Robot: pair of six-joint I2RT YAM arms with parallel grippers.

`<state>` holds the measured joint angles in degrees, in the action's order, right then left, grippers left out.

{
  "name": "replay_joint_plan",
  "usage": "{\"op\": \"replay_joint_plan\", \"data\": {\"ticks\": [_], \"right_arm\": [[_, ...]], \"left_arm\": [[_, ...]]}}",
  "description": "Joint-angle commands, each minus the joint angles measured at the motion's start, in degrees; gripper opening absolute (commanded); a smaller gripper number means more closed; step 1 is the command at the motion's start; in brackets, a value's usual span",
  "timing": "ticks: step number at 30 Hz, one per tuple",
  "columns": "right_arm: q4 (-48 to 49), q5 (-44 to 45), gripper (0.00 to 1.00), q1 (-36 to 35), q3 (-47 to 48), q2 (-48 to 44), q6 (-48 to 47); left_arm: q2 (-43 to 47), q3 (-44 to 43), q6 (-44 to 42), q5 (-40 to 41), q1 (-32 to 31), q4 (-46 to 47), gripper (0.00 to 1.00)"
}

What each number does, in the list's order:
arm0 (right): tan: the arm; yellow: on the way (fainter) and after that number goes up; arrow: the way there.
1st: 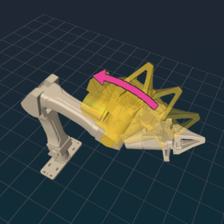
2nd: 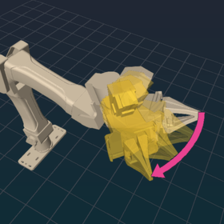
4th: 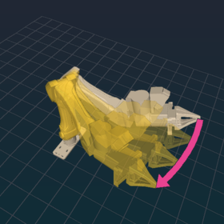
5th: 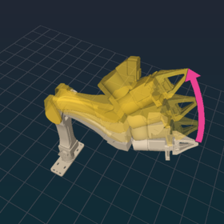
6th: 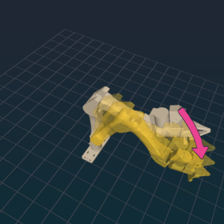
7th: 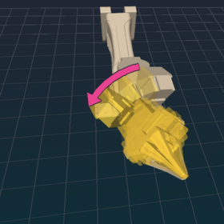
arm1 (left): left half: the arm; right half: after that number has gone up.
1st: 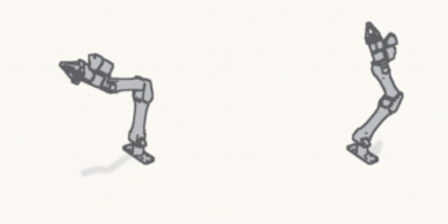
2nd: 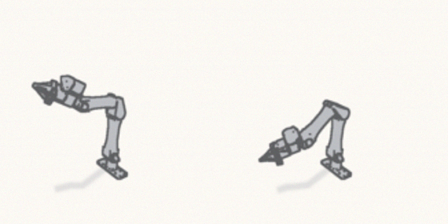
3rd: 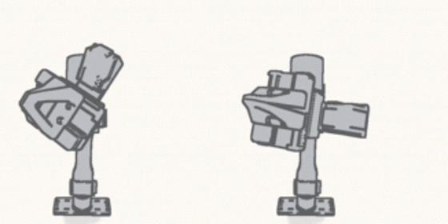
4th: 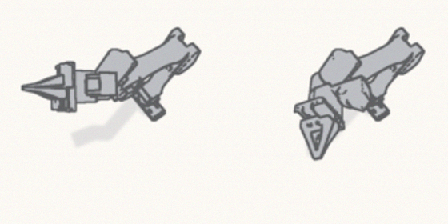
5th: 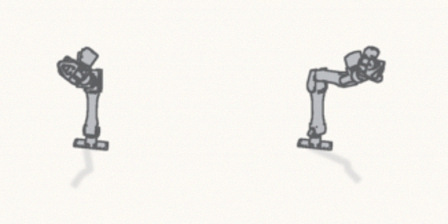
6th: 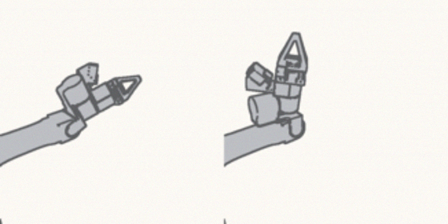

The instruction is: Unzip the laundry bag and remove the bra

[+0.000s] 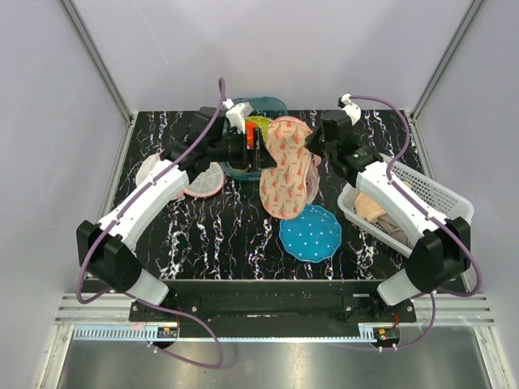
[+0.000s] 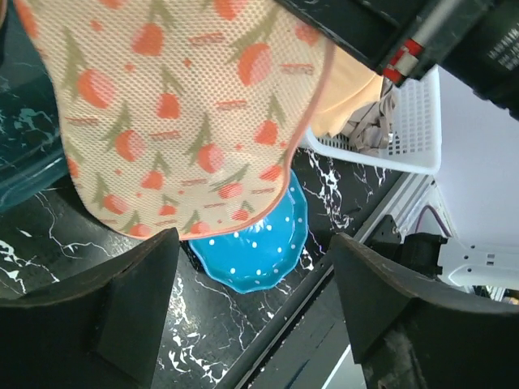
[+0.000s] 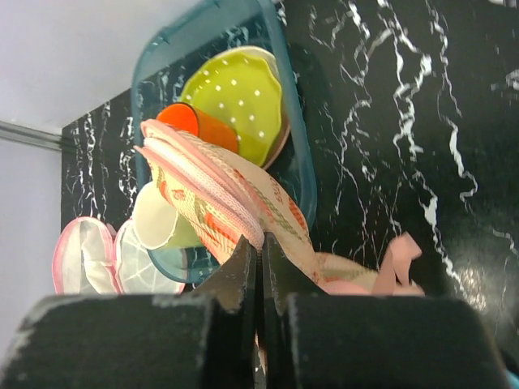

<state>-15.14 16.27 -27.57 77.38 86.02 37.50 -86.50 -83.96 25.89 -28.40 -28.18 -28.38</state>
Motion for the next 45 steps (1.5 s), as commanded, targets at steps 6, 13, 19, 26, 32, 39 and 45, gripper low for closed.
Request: {"op": "replay_joint_plan", "data": {"ticks": [6,13,19,26,32,39,45], "right_arm": [[-10.1,2.0,0.00,0.5,6.1,2.5,14.1],[-10.3,0.4,0.00,0.7,5.8,2.8,15.4],[-10.5,-1.0,0.00,1.0,5.8,2.9,16.1],[-10.6,-3.1,0.00,1.5,5.5,3.1,17.5],[-10.5,-3.7,0.00,1.8,4.9,3.4,18.0],[-10.4,-5.9,0.00,3.0,3.4,4.2,18.1],[-10.1,-10.5,0.77,5.7,3.1,4.9,11.1]], "left_arm": [[-2.9,1.0,-1.4,6.3,-7.7,2.2,0.88],[-7.5,-0.3,0.3,15.7,-13.6,3.5,0.89],[-9.8,-1.2,1.8,22.2,-16.9,7.1,0.89],[-13.7,-3.1,3.6,34.0,-18.1,7.3,0.81],[-16.6,-5.2,4.3,36.5,-18.2,7.3,0.52],[-16.7,-4.6,5.8,33.9,-16.6,7.0,0.00],[-13.3,-0.9,5.8,23.1,-12.8,9.4,0.00]]}}
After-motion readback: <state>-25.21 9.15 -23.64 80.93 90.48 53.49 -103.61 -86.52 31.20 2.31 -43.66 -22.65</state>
